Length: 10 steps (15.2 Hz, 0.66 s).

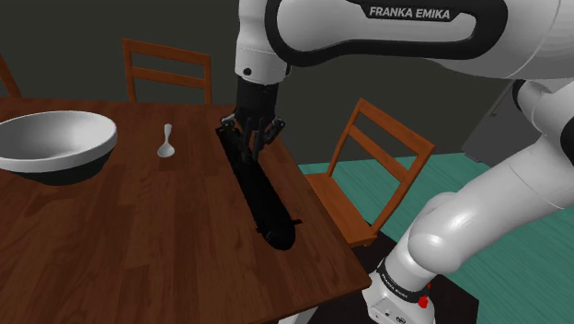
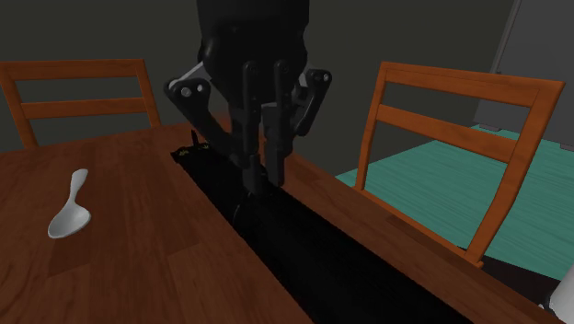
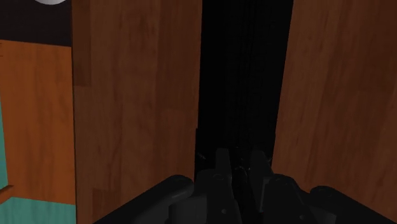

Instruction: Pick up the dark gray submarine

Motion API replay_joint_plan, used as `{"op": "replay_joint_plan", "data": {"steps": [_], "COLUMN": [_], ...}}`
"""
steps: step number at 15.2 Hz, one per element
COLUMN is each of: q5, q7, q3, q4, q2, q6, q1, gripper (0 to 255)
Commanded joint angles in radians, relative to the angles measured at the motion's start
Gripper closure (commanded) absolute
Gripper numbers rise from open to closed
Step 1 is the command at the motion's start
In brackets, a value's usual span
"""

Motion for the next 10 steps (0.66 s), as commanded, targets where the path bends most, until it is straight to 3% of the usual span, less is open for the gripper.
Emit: {"op": "replay_joint_plan", "data": {"steps": [1, 10], "q5": [-0.003, -0.013], "q7": [0.005, 0.016], "q3": [0.000, -0.005], "q4": [0.033, 0.143], "q2": [0.003, 0.019], "q6": [-0.029, -0.124], "q1": [-0.001, -0.006], "gripper": [255, 255]}}
